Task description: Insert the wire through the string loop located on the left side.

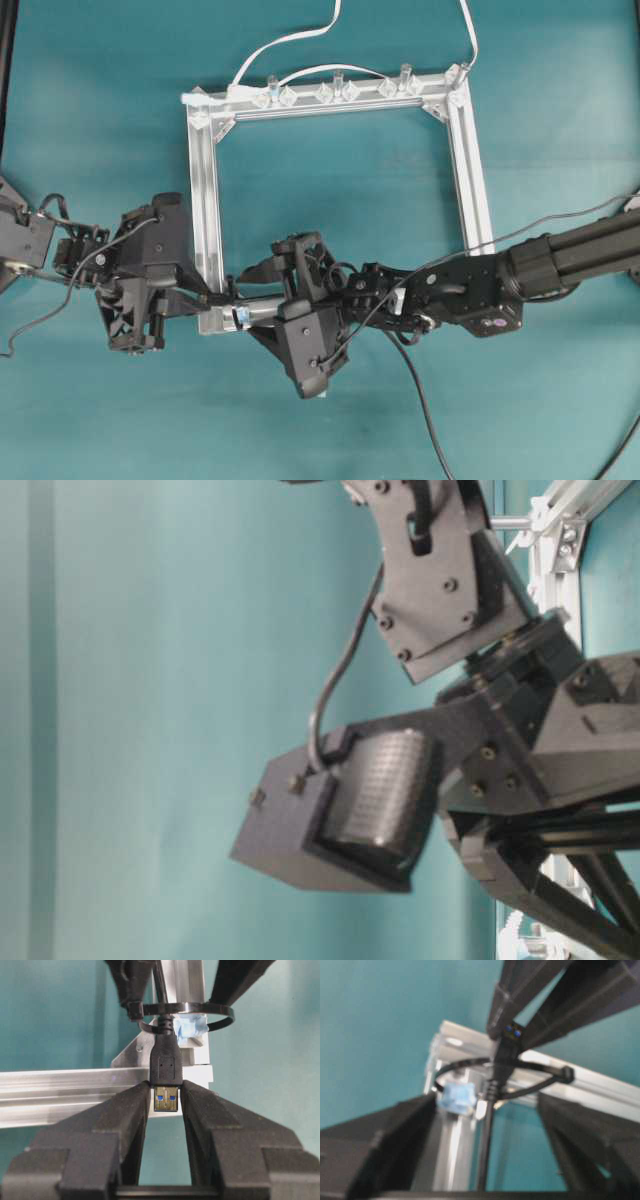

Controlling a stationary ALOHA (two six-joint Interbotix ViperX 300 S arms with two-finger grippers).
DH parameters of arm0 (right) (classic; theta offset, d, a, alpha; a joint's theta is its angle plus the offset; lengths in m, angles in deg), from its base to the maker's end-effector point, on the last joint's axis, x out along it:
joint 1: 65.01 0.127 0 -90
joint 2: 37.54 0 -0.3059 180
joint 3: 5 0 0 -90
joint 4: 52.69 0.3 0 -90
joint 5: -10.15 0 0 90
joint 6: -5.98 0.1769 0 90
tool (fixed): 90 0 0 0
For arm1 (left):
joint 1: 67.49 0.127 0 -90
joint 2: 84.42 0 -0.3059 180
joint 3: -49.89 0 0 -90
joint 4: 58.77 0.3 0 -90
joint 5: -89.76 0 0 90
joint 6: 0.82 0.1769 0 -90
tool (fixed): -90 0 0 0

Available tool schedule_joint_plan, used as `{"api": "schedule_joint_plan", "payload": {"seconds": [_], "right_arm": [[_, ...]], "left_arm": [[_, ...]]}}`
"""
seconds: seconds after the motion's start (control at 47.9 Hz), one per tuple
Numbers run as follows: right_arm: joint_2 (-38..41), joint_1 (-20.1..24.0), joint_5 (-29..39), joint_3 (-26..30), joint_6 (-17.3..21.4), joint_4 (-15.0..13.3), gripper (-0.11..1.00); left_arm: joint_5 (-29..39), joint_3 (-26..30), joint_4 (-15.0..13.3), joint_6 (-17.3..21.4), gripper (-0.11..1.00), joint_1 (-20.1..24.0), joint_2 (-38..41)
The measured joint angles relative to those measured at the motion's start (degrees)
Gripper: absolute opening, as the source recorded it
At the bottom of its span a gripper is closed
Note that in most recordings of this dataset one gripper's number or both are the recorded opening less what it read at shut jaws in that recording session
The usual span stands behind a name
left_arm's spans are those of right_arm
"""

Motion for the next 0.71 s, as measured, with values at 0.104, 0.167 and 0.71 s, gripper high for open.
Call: {"api": "schedule_joint_plan", "payload": {"seconds": [0.104, 0.167, 0.71], "right_arm": [[0.0, 0.0, 0.3, -0.1, 0.1, 0.1, 0.98], [0.0, 0.0, 0.4, -0.1, 0.1, 0.1, 0.98], [0.0, 0.0, 0.4, -0.1, 0.1, 0.1, 0.99]], "left_arm": [[0.4, 0.1, 0.0, 0.0, 0.22, 0.0, -0.1], [0.7, 0.0, 0.0, 0.0, 0.22, 0.0, -0.1], [6.2, -0.5, 0.0, -0.1, 0.22, 0.0, -3.7]]}}
